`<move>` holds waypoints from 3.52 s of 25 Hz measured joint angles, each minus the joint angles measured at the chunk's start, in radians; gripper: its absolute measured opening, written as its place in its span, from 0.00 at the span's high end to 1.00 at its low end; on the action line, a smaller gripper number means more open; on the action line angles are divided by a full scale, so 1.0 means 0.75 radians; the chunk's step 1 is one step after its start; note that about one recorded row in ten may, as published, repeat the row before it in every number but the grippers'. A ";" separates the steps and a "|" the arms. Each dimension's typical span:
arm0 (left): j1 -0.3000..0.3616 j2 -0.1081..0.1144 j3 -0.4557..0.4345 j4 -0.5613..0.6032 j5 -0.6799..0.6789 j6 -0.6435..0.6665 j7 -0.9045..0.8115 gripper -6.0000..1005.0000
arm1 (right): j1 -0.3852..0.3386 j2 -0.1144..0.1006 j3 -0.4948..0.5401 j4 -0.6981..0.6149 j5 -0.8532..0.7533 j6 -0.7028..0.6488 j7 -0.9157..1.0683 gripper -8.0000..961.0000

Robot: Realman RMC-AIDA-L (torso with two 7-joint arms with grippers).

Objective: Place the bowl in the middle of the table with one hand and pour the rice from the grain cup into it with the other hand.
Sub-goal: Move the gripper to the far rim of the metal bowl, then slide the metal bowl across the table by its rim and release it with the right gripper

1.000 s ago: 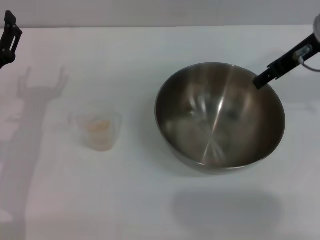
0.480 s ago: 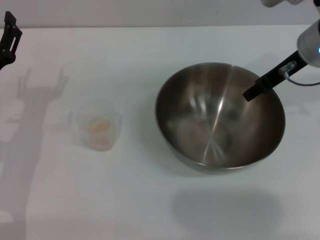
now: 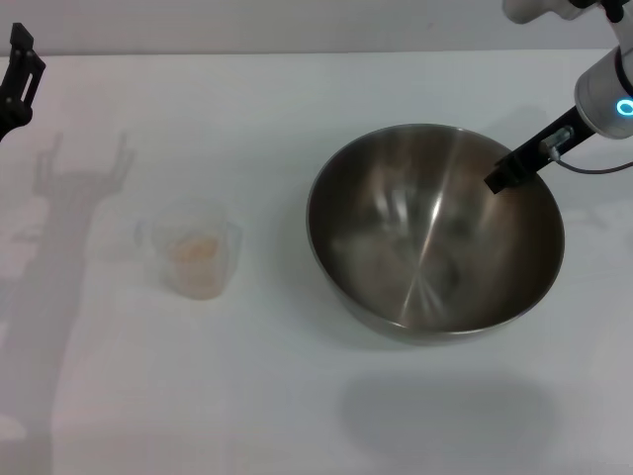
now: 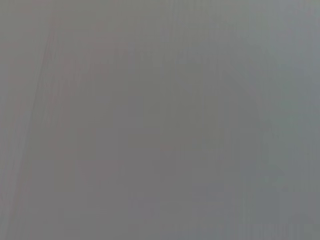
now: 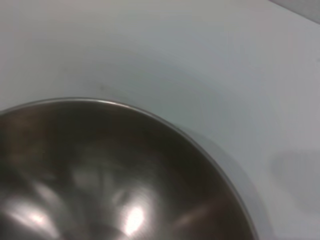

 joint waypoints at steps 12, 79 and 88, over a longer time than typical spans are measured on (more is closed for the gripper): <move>-0.005 0.001 0.000 0.000 -0.002 0.003 0.000 0.14 | 0.002 0.001 0.009 0.000 0.008 -0.016 -0.051 0.90; -0.021 0.004 -0.007 0.009 0.011 0.012 0.002 0.14 | -0.053 0.002 0.147 0.223 0.512 -0.189 -0.196 0.90; -0.013 0.002 -0.004 0.002 0.011 0.019 0.002 0.14 | -0.048 0.002 0.137 0.239 0.512 -0.181 -0.193 0.89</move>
